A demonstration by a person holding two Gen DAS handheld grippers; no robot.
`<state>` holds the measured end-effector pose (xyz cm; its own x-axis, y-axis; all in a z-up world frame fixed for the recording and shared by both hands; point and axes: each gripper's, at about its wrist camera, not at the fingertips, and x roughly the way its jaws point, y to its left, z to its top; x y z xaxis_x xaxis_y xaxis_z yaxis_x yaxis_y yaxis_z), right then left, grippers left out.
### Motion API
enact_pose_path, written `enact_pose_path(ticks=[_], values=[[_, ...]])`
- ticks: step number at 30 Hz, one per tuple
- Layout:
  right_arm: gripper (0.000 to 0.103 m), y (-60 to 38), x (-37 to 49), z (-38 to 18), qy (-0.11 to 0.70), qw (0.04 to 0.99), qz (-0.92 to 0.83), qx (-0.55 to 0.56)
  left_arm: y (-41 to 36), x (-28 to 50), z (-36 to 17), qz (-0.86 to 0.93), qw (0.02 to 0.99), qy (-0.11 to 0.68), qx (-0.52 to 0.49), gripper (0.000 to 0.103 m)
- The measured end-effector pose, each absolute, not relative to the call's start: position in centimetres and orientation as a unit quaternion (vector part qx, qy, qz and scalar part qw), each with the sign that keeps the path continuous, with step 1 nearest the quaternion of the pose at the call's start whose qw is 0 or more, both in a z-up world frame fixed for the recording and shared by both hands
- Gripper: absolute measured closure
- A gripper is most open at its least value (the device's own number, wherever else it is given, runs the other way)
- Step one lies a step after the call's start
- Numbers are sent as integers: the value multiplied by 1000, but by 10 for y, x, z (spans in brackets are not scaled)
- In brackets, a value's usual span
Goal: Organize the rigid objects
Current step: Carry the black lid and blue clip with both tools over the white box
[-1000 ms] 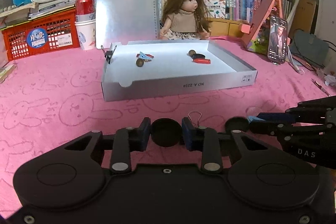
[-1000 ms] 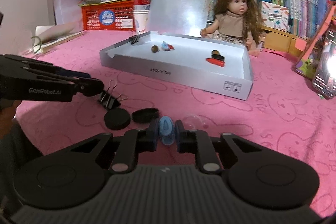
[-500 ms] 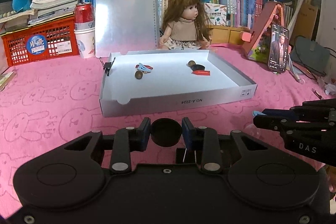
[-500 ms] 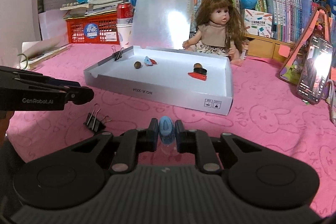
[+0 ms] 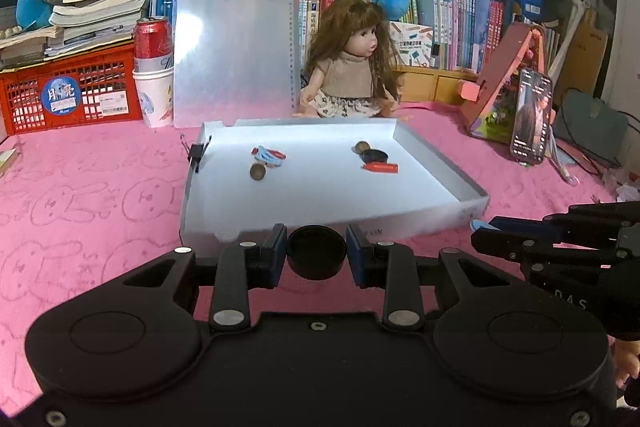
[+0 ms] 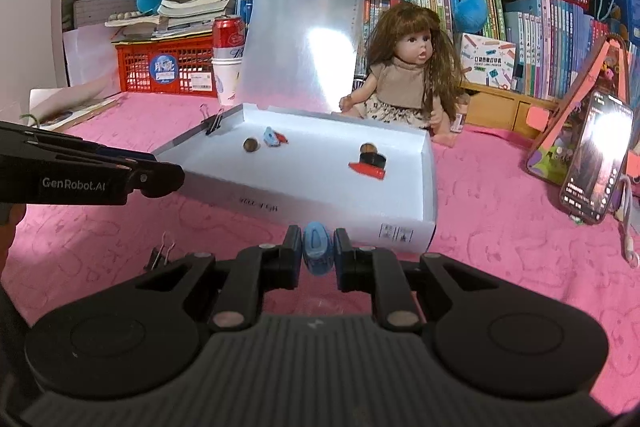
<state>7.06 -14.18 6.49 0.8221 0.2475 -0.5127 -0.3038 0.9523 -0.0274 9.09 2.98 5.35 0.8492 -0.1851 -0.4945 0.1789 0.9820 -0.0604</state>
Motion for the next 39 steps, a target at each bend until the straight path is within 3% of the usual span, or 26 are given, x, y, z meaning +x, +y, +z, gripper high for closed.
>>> enact_pose_path(ticks=[23,39], values=[[82,-150,193,61,311,944,103,28,34,217,44,-47,947,313,-51,72],[82,-142,226,37,340,936,91,19,33,252,19,-31,941,334,-50,72]])
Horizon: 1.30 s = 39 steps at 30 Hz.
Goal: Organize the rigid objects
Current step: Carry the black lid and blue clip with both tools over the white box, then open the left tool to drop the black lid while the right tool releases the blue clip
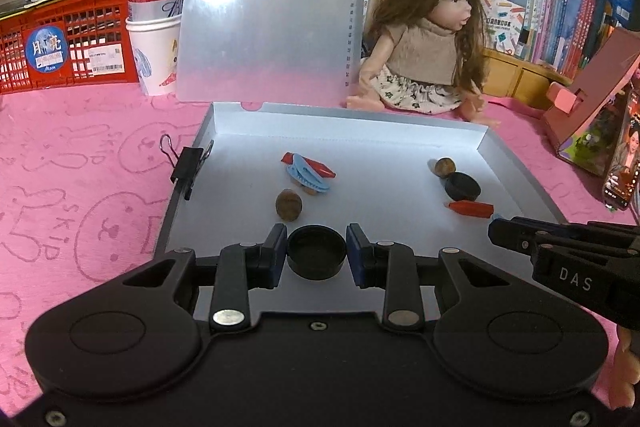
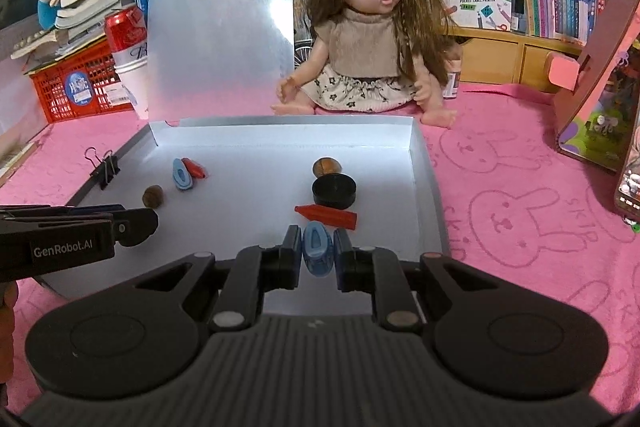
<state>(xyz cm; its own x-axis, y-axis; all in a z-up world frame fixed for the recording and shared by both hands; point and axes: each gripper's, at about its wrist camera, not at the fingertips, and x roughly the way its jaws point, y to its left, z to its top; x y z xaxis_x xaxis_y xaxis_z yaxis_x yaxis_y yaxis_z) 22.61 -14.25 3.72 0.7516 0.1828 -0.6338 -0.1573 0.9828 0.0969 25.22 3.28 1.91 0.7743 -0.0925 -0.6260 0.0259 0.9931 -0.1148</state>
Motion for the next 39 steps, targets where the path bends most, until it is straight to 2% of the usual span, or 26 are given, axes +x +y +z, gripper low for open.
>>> enact_pose_path(ticks=[29,39], values=[[82,-141,234,29,354,932,84,6,28,259,9,-25,944,328,-34,72],[75,-142,230,31,347,934,82,8,28,256,13,-24,945,324,-34,72]])
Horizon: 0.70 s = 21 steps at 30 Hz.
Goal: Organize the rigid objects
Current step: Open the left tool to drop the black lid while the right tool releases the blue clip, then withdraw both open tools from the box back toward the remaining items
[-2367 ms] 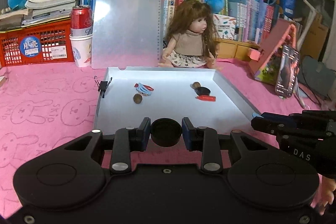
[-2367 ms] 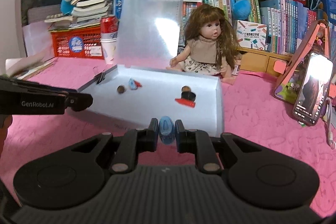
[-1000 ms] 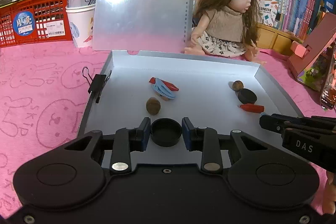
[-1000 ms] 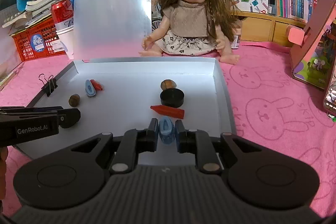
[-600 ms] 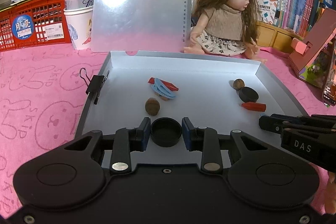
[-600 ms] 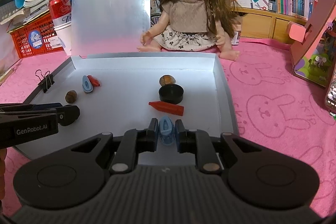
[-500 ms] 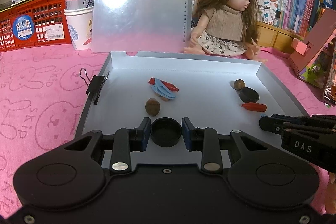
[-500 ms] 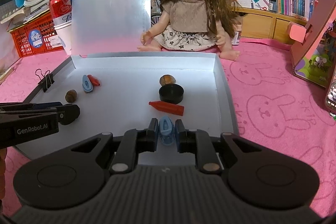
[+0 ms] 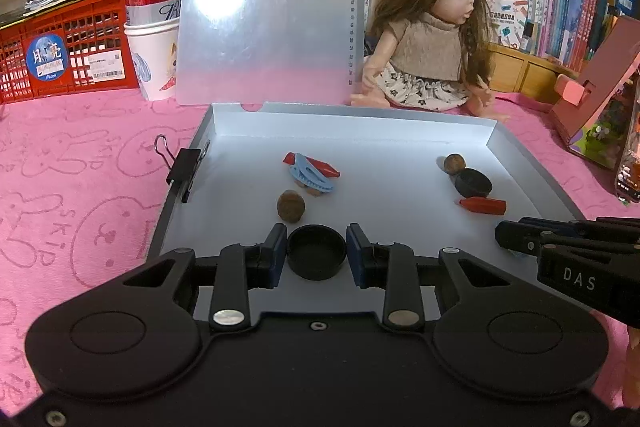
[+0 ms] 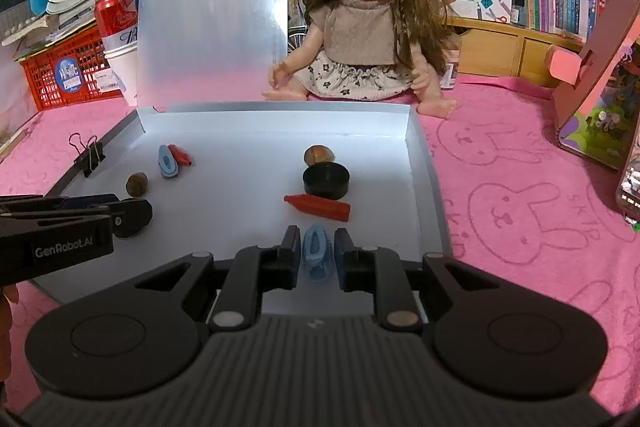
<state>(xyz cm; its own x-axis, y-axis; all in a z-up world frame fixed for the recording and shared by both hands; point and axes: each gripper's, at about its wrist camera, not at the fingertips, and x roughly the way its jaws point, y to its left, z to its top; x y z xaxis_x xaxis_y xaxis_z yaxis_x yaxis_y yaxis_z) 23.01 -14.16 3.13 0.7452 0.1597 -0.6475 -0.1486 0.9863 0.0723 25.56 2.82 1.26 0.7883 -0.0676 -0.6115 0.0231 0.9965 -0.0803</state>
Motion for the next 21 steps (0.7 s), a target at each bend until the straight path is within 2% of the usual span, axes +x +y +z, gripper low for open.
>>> enact_pose_path(ticks=[1,2,3,6,13,21], values=[[72,-142,229,32,346,935,82,8,28,255,14,-25,945,324,-35,72],[62,-142,228,33,343,936,82,8,29,253,15,-25,945,323,-37,72],[59,-143,226,35,341,936,83,8,29,252,16,-24,946,321,-37,72],[58,-143,222,38,336,938,86,4,29,245,22,-22,949,312,-33,61],[48,-140,206,51,315,944,96,-18,29,226,34,-35,954,296,-29,55],[30,-137,180,66,288,950,112,-45,31,198,43,-59,955,289,-30,46]])
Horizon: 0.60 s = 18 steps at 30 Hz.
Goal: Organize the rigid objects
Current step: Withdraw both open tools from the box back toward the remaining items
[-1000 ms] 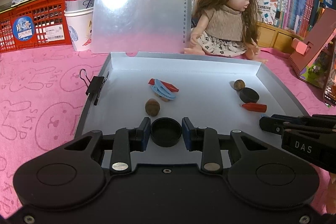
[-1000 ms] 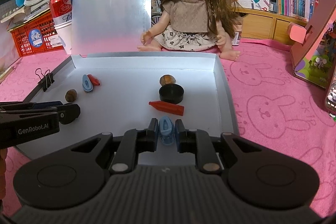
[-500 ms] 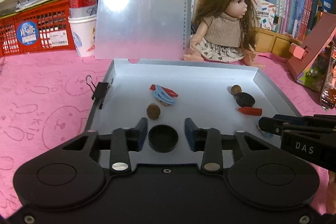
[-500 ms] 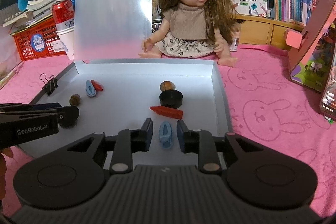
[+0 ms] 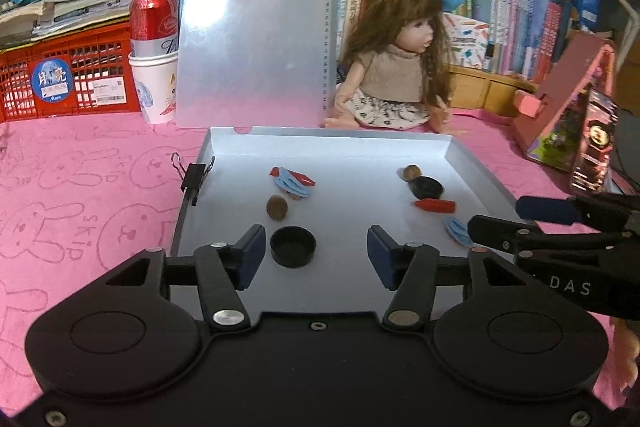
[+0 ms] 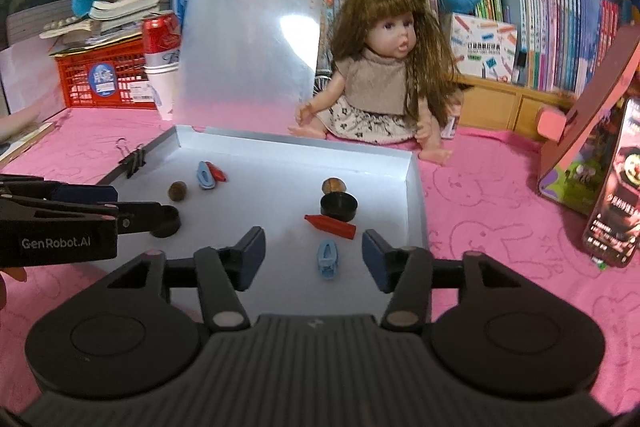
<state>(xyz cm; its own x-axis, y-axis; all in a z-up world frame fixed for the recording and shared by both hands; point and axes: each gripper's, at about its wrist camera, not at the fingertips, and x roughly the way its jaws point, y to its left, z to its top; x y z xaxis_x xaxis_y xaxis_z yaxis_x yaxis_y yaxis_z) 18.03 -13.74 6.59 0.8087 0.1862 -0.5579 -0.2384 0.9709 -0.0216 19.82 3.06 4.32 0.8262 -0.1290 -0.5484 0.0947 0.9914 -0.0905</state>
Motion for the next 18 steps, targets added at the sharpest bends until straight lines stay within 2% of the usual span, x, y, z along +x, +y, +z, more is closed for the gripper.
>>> enact_pose_path(ticks=[6,18], values=[[22,-139,156,74,271,953,125,-54,28,169,49,-78,958,276,-16,38],[19,-146,113,78,259,954,137,-58,29,116,47,-95,956,277,-12,31]])
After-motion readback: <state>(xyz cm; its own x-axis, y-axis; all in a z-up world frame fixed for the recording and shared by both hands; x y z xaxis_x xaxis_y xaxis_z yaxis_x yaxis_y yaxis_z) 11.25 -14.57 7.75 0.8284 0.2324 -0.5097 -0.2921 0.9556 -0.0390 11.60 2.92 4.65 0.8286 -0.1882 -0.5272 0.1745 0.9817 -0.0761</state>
